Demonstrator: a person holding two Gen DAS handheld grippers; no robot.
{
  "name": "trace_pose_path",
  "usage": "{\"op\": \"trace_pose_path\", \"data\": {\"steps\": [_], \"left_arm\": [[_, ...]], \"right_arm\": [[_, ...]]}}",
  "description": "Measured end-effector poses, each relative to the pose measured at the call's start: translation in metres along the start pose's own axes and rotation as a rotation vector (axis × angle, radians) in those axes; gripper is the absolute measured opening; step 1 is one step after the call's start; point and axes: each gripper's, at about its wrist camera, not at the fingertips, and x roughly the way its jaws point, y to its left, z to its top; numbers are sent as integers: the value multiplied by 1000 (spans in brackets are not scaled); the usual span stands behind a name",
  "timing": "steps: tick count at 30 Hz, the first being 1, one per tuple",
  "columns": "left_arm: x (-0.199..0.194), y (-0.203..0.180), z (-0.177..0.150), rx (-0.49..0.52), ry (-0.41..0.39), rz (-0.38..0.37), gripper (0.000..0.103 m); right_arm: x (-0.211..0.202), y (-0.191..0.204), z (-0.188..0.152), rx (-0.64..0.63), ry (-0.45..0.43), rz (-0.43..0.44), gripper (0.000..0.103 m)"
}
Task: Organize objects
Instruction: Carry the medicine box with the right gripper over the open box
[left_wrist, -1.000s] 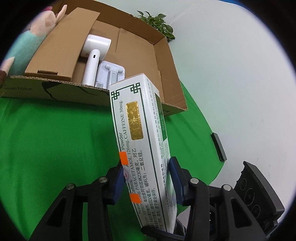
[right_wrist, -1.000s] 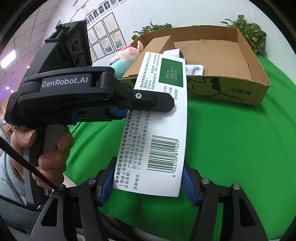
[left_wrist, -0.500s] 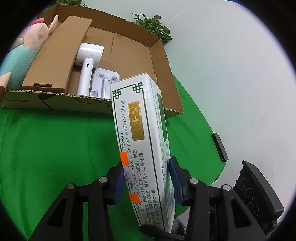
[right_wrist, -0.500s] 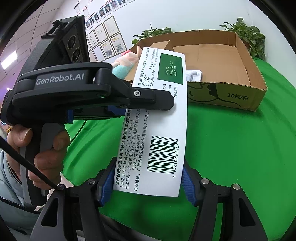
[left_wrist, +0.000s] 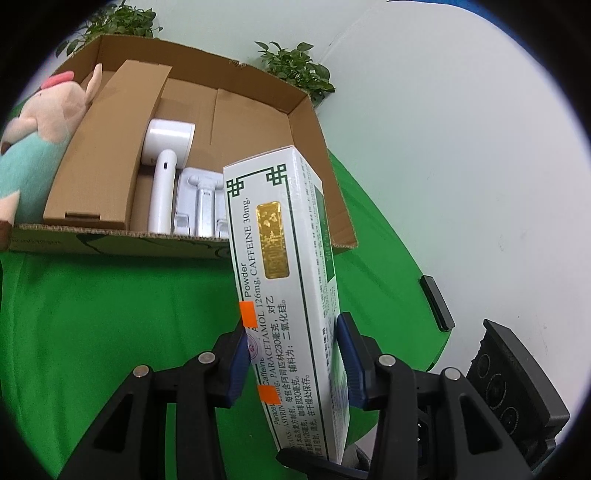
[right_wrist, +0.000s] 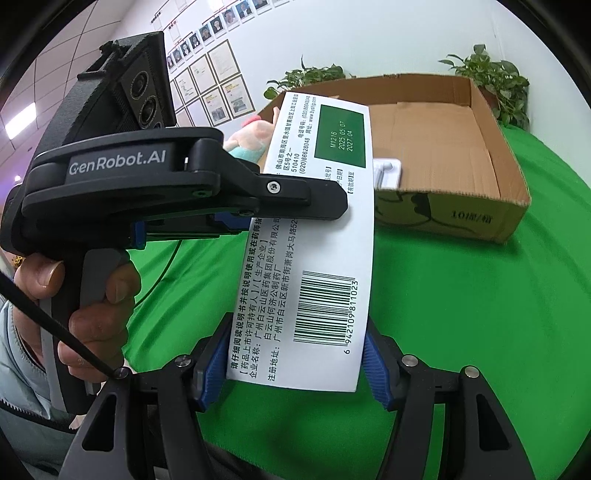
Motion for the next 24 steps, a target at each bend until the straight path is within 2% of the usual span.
{"op": "trace_pose_path", "data": {"steps": [9,12,13,20,24], "left_arm": [[-13,-11,32,47,-29,17,43],[-4,-24,40,64,-36,21,43],[-5,-27,43,72,-38,22,43],[3,-43,64,135,-59,27,43],[7,-49,85,161,-72,18,42]], "right_arm": [[0,-4,27,7,-35,2,61],[-1,-7,36,10,-47,-4,61],[7,-13,55,14,-50,-5,61],[16,-32,80,24,-84,-24,61],[25,-54,107,20,-103,-39,60]]}}
